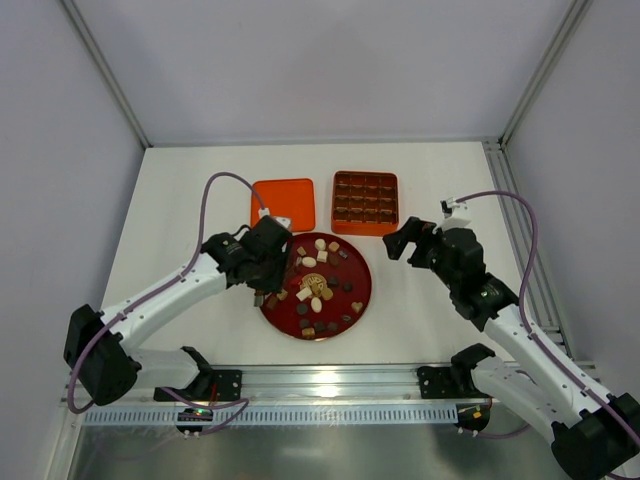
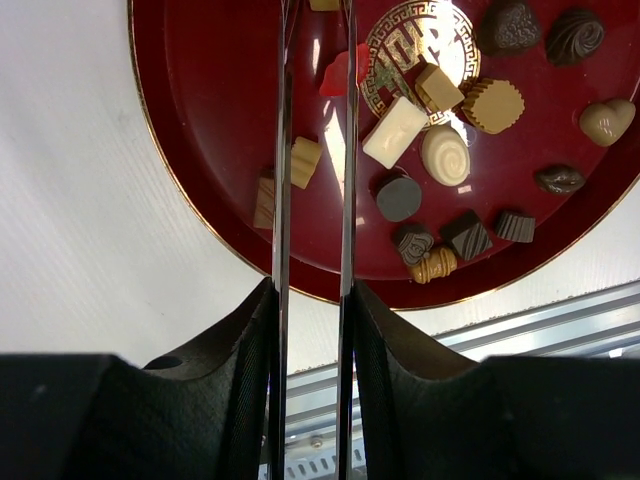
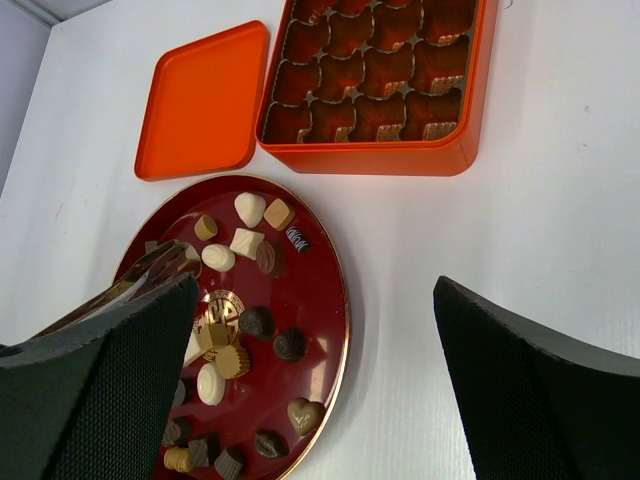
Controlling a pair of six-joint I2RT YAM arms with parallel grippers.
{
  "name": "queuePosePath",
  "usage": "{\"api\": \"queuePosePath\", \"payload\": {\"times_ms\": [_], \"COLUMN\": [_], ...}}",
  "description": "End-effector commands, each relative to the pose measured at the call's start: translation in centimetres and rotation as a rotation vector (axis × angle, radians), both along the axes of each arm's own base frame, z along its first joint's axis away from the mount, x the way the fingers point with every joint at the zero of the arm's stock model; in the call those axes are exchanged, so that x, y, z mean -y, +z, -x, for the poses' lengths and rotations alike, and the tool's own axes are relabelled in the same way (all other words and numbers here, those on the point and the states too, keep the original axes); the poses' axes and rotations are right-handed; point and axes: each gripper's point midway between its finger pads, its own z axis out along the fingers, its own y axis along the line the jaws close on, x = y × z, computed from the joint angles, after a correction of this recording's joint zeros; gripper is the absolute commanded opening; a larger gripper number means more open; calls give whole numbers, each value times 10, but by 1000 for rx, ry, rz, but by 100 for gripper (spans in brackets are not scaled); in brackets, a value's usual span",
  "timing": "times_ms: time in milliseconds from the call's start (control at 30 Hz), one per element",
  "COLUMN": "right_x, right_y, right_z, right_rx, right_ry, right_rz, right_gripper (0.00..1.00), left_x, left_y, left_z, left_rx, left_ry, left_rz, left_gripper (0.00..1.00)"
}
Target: Pack the chocolate
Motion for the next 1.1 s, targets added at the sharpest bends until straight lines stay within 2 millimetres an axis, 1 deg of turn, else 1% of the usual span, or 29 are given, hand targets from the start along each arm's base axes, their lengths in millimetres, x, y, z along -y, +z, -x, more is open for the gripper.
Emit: {"api": "queuePosePath", "payload": {"times_ms": [0,100,133,167,233,300,467,500,567,600,667,700,733,767,833,867,900,933,967,1000,1033,1067], "right_x": [-2,-2,-3,-2,-2,-2,-1,-1,-1,-1,-2,-2,-2,-2,-2,-1,0,0,2,3,4,6], "right_y": [13,12,13,13,13,14,15,15,16,16,17,16,16,17,19,18,21,21,22,23,25,26], "right_z": [-2,-2,-2,-2,-2,-2,-1,-1,-1,-1,-1,-1,0,0,0,1,1,2,3,3,4,6], "right_rx": [44,43,44,45,44,45,49,49,52,49,51,49,47,47,50,45,50,50,47,51,55,55], "right_ry": [-5,-4,-1,-2,-2,-2,-5,-5,-4,-3,-2,-1,-1,1,3,0,-2,-2,-5,-10,-15,-18], "right_rz": [-32,-32,-33,-33,-33,-33,-32,-32,-32,-31,-36,-37,-37,-36,-36,-30,-29,-29,-23,-19,-21,-16], "right_gripper": [100,100,100,100,100,100,100,100,100,100,100,100,100,100,100,100,100,100,100,100,100,100], "left_x": [8,8,8,8,7,5,8,11,15,20,26,33,38,46,56,65,73,77,86,91,94,100], "left_y": [3,2,4,5,11,16,45,55,65,76,79,95,99,109,116,106,124,126,114,129,128,139], "left_z": [-6,-7,-7,-8,-9,-8,-16,-19,-23,-29,-40,-48,-54,-69,-85,-97,-110,-118,-132,-144,-155,-165], "left_rx": [31,31,32,36,47,49,101,119,135,160,172,205,216,250,269,253,297,308,294,333,339,362], "left_ry": [-7,-10,-12,-10,-11,-17,-23,-26,-31,-33,-37,-41,-44,-42,-42,-44,-48,-46,-48,-45,-38,-34], "left_rz": [27,22,23,23,20,12,36,51,64,82,65,88,91,93,96,74,89,87,61,73,64,81], "left_gripper": [34,31,26,24,19,17,16,15,15,15,15,15,15,15,15,14,13,13,13,13,13,13]}}
